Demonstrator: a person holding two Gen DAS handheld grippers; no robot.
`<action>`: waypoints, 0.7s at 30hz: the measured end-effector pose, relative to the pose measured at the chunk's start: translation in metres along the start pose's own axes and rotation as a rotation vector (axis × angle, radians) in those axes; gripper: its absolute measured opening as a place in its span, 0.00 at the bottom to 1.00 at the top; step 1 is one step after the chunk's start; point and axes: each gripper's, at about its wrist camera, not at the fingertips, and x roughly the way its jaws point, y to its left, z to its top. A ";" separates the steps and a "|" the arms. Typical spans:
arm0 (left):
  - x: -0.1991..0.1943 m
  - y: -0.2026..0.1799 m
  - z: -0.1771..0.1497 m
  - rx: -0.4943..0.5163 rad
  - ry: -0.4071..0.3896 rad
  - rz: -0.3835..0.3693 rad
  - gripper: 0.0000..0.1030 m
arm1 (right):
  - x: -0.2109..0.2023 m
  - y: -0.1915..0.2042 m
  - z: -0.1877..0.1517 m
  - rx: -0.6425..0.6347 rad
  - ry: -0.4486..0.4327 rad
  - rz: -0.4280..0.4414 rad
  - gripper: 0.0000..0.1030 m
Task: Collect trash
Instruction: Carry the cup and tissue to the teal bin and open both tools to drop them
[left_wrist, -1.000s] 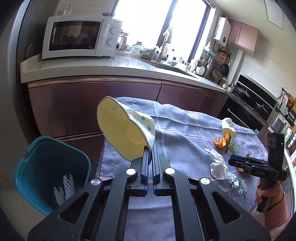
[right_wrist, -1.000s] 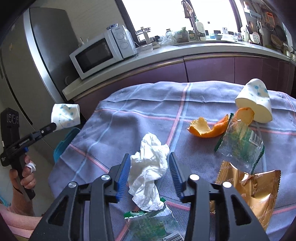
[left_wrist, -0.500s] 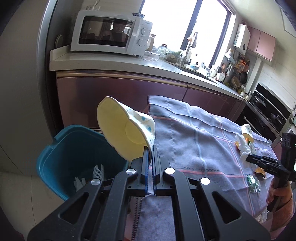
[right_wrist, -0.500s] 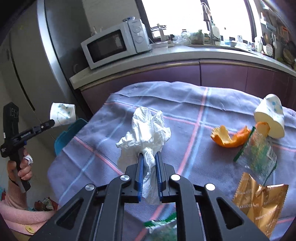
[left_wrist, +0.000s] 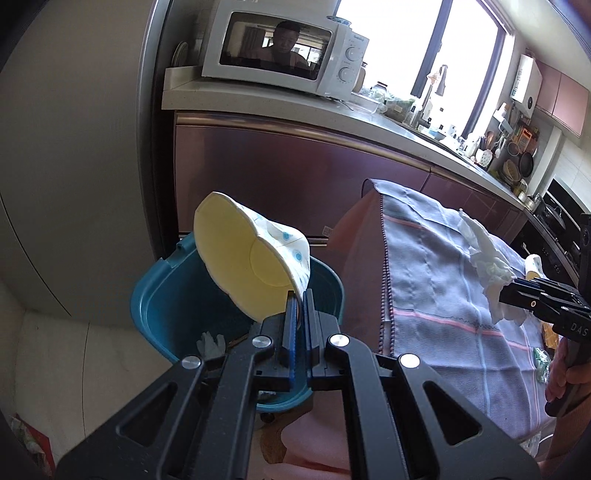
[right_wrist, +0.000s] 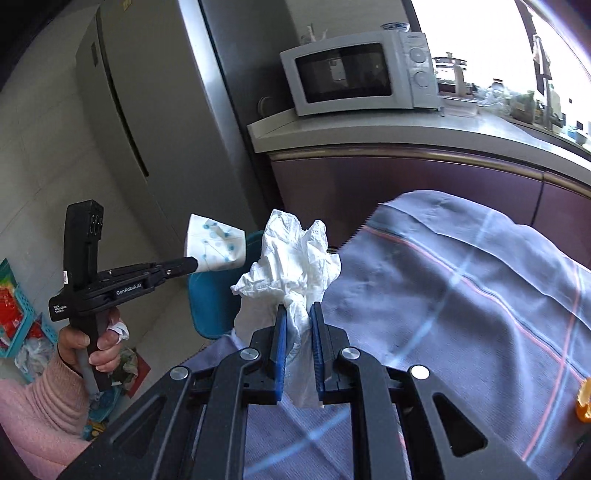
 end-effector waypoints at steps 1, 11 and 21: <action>0.002 0.002 -0.001 -0.001 0.005 0.006 0.03 | 0.008 0.005 0.004 -0.008 0.010 0.014 0.11; 0.034 0.015 -0.006 -0.016 0.065 0.048 0.03 | 0.089 0.035 0.031 -0.049 0.130 0.067 0.11; 0.069 0.033 -0.010 -0.037 0.121 0.079 0.04 | 0.151 0.038 0.039 -0.029 0.244 0.042 0.13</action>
